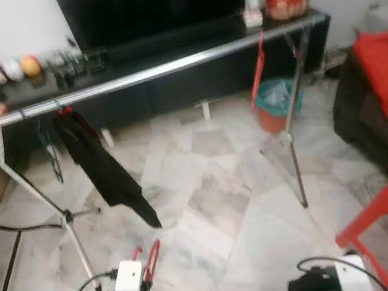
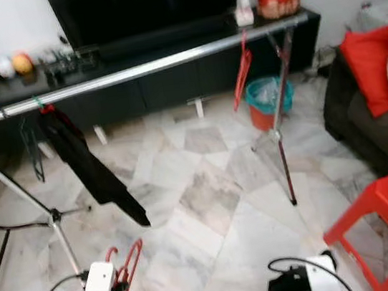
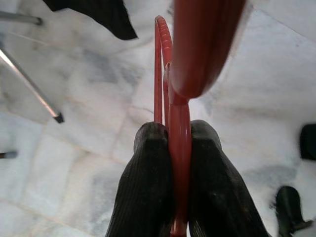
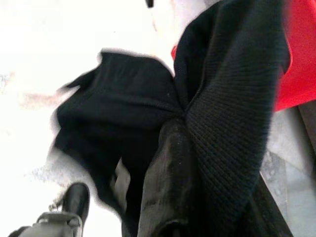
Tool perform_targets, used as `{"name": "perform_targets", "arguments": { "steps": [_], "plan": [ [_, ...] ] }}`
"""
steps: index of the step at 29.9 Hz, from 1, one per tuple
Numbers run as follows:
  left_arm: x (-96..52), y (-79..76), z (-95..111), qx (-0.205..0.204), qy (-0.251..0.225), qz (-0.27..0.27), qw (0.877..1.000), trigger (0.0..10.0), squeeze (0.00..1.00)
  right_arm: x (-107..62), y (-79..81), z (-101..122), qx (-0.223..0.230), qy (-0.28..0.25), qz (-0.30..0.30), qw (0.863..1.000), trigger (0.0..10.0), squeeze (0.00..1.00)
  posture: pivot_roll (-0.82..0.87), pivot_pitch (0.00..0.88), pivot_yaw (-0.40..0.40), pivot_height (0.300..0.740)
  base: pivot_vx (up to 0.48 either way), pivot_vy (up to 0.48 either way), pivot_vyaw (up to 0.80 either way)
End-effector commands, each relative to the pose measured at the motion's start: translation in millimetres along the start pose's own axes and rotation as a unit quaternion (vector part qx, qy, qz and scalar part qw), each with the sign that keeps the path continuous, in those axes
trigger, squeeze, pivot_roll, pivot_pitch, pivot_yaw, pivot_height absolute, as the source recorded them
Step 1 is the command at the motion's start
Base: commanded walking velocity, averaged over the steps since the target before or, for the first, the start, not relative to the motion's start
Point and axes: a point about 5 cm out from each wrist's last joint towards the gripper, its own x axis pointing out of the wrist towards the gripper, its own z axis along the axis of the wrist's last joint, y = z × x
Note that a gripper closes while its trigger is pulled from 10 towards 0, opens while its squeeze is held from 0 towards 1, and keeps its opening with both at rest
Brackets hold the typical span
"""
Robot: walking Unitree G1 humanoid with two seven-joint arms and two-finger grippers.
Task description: Hang hanger
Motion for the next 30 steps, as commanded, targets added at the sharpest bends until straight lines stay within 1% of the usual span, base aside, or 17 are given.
{"name": "perform_targets", "arguments": {
  "steps": [1, 3, 5, 7, 8, 12, 14, 17, 21, 26, 27, 29, 30],
  "plan": [
    [-0.2, 1.2, 0, 0.0, 0.001, 0.0, 1.0, 10.0, 0.0, 0.0, 0.8, 2, -0.003, -0.007, -0.001, 1.0, 10.0, 0.0, 0.0, 0.021, 0.035, 0.74, 0.0, 0.0, 0.0],
    [-0.3, 1.6, 0, 0.0, 0.001, 0.0, 1.0, 10.0, 0.0, 0.7, -1.1, 4, -0.005, -0.01, -0.011, 1.0, 10.0, 0.0, 0.0, 0.022, 0.036, 0.74, 0.0, 0.0, 0.0],
    [-0.7, 4.1, 0, 0.003, 0.0, 0.0, 1.0, 10.0, 0.0, 4.5, -22.6, 13, -0.018, -0.022, -0.098, 0.995, 10.0, 0.0, 0.0, 0.027, 0.044, 0.74, 0.0, 0.0, 0.0],
    [-0.9, 5.3, 1, 0.006, -0.001, 0.0, 1.0, 10.0, 0.0, 5.3, -36.3, 18, -0.03, -0.027, -0.159, 0.986, 10.0, 0.0, 0.0, 0.027, 0.045, 0.74, 0.0, 0.0, 0.0],
    [-0.9, 5.3, 1, 0.006, -0.001, 0.0, 1.0, 10.0, 0.0, 5.3, -36.3, 18, -0.03, -0.027, -0.159, 0.986, 10.0, 0.0, 0.0, 0.027, 0.045, 0.74, 0.0, 0.0, 0.0],
    [-0.9, 5.9, 1, 0.008, -0.002, 0.0, 1.0, 10.0, 0.0, 3.9, -45.5, 24, -0.003, -0.038, -0.224, 0.974, 10.0, 0.0, 0.01, 0.027, 0.049, 0.74, 0.0, 0.0, 0.0],
    [-0.9, 6.0, 1, 0.008, -0.002, 0.0, 1.0, 10.0, 0.0, 3.6, -46.5, 24, 0.001, -0.039, -0.232, 0.972, 10.0, 0.0, 0.01, 0.028, 0.049, 0.74, 0.0, 0.0, 0.0],
    [-0.7, 5.2, 1, 0.01, -0.002, -0.002, 1.0, 10.0, 0.0, 2.3, -48.6, 27, 0.005, -0.045, -0.258, 0.965, 10.0, 0.0, 0.01, 0.028, 0.05, 0.74, 0.0, 0.0, 0.0],
    [-0.5, 4.5, 2, 0.01, -0.003, -0.003, 1.0, 10.0, 0.0, 1.6, -48.9, 29, 0.001, -0.051, -0.271, 0.961, 10.0, 0.0, 0.01, 0.028, 0.05, 0.74, 0.0, 0.0, 0.0],
    [-0.5, 4.5, 2, 0.012, -0.003, -0.003, 1.0, 10.0, 0.0, 1.0, -46.4, 29, 0.003, -0.052, -0.273, 0.96, 10.0, 0.0, 0.01, 0.028, 0.05, 0.74, 0.0, 0.0, 0.0],
    [-0.5, 4.7, 2, 0.012, -0.003, -0.003, 1.0, 10.0, 0.0, 1.0, -43.3, 29, 0.011, -0.05, -0.265, 0.963, 10.0, 0.0, 0.01, 0.028, 0.05, 0.74, 0.0, 0.0, 0.0],
    [-0.4, 5.8, 3, 0.014, -0.003, -0.003, 1.0, 10.0, 0.0, 2.1, -33.8, 30, 0.044, -0.043, -0.227, 0.972, 10.0, 0.0, 0.0, 0.029, 0.05, 0.74, 0.0, 0.0, 0.0],
    [0.0, 6.7, 5, 0.015, -0.007, -0.003, 1.0, 10.0, 0.0, 3.2, -26.3, 33, 0.074, -0.042, -0.189, 0.978, 10.0, 0.0, 0.0, 0.028, 0.051, 0.74, 0.0, 0.0, 0.0]
  ]
}}
